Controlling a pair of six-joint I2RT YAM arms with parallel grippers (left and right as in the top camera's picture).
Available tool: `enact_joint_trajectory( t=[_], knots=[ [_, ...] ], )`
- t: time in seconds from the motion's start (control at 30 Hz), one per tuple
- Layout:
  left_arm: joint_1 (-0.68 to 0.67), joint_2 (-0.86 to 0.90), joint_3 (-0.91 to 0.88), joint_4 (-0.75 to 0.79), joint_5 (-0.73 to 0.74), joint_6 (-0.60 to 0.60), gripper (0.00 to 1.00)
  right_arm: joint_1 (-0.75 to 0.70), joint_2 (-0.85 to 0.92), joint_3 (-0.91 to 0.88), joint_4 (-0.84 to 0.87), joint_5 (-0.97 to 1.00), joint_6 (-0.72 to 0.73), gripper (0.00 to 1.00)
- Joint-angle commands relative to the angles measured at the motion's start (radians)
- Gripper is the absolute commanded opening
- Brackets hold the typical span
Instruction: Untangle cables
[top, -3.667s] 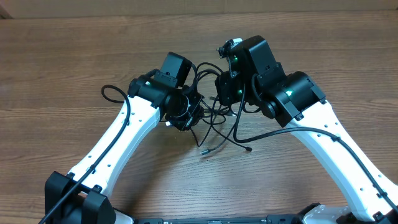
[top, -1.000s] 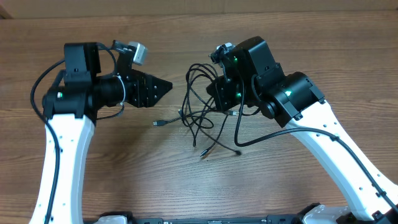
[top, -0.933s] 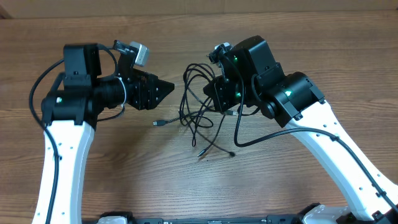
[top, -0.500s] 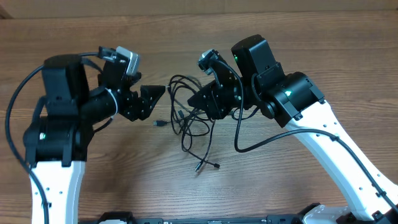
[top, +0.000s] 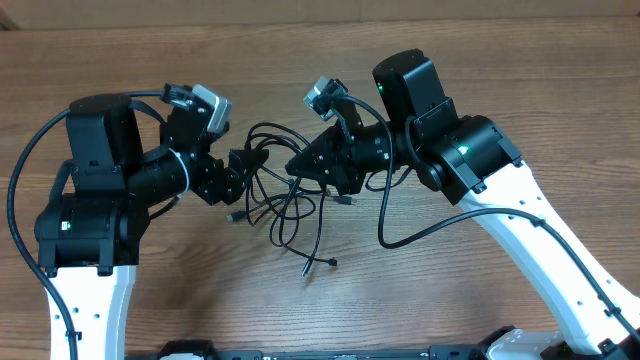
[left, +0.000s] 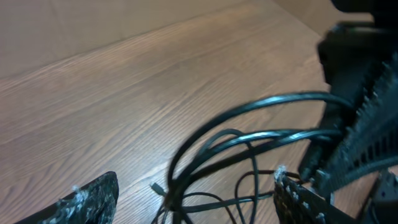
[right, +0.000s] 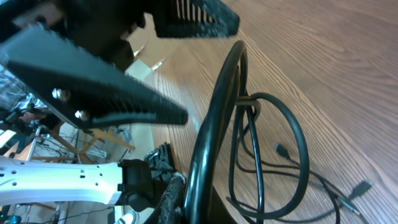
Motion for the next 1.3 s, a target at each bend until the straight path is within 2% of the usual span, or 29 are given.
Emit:
enact_joint_trajectory(
  t=[0.0,0.27,0.33,0.4,0.5,0.6,0.67,0.77,0.83,1.0,1.07,1.17,1.27],
  knots=[
    [-0.004,-0.004,0.000,-0.019,0.068,0.082,0.79,-0.003,-0.007,-0.003,0.039,-0.089,-0.009,0.04],
    [-0.021,-0.003,0.000,0.002,0.067,0.125,0.79,-0.003,-0.007,-0.003,0.084,-0.227,-0.009,0.04],
    [-0.021,-0.003,0.000,0.017,0.068,0.124,0.76,-0.003,-0.007,-0.003,0.084,-0.249,-0.009,0.04],
    [-0.021,-0.003,0.000,0.033,0.081,0.123,0.67,-0.003,-0.007,-0.003,0.084,-0.269,-0.009,0.04],
    [-0.021,-0.002,0.000,0.050,0.154,0.123,0.43,-0.003,-0.007,-0.003,0.084,-0.281,-0.009,0.04],
    [-0.021,-0.002,0.000,0.050,0.213,0.123,0.26,-0.003,-0.007,-0.003,0.083,-0.292,-0.009,0.04],
    [-0.021,-0.002,0.000,0.050,0.269,0.123,0.18,-0.003,-0.007,-0.003,0.084,-0.307,-0.009,0.04],
    [-0.034,-0.002,0.000,0.050,0.357,0.124,0.14,-0.003,-0.007,-0.003,0.090,-0.325,-0.009,0.04],
    [-0.064,-0.001,0.000,0.050,0.373,0.124,0.04,-0.003,-0.007,-0.003,0.090,-0.325,-0.009,0.04],
    [-0.105,-0.002,-0.001,0.063,0.373,0.121,0.04,-0.003,-0.006,-0.003,0.087,-0.301,-0.009,0.05],
    [-0.105,-0.002,0.000,0.078,0.373,0.116,0.04,-0.003,-0.006,-0.003,0.076,-0.243,-0.004,0.11],
    [-0.105,-0.002,0.000,0.114,0.339,0.048,0.04,-0.003,-0.006,-0.003,0.044,-0.168,-0.005,0.18],
    [-0.105,-0.002,0.000,0.148,0.225,-0.057,0.04,-0.003,-0.006,-0.003,0.014,-0.100,-0.005,0.25]
  ],
)
